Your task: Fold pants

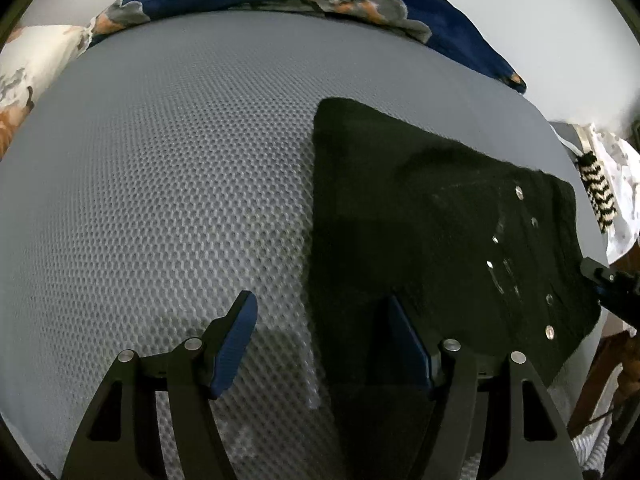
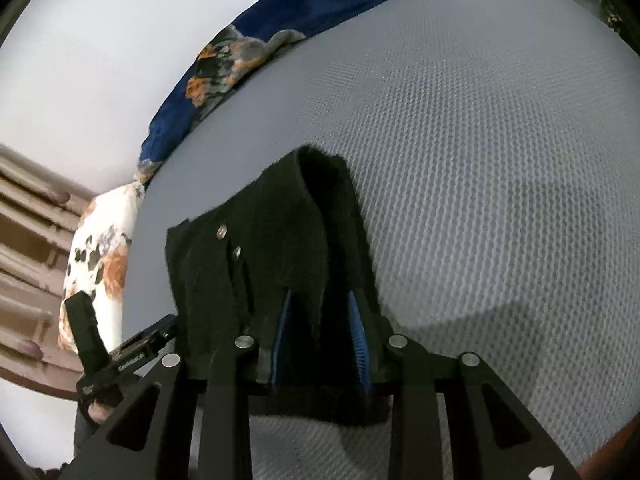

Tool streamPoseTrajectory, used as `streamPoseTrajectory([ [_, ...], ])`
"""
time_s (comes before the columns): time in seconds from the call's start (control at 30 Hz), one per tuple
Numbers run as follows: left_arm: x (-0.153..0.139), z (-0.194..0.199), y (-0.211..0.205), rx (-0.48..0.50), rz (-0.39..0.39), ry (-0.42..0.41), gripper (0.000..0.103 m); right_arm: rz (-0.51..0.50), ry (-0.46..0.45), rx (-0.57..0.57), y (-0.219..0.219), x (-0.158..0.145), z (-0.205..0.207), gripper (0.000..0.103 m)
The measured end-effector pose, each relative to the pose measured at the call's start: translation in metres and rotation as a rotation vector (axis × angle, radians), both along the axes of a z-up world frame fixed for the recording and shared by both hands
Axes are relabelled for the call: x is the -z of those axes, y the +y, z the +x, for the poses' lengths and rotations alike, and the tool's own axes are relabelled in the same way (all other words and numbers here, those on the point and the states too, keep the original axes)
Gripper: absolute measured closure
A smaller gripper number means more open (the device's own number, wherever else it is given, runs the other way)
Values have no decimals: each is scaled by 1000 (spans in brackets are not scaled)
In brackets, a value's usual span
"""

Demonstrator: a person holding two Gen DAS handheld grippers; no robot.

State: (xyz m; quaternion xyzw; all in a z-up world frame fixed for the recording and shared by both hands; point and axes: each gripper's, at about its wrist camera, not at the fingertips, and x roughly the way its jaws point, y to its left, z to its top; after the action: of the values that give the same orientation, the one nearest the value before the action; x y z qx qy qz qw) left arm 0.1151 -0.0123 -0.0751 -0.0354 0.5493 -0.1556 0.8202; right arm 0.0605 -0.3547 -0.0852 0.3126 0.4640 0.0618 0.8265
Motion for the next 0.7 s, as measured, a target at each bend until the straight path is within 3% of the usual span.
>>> streamPoseTrajectory([
  [0.23, -6, -23, 1, 30, 4, -1, 35, -23, 1, -36, 15, -1, -13, 78],
  [0.43, -11, -37, 2, 45, 8, -7, 35, -62, 2, -8, 17, -3, -23, 91],
  [0.7, -10, -51, -2, 75, 19, -6, 35, -88, 9, 19, 21, -4, -36, 93],
])
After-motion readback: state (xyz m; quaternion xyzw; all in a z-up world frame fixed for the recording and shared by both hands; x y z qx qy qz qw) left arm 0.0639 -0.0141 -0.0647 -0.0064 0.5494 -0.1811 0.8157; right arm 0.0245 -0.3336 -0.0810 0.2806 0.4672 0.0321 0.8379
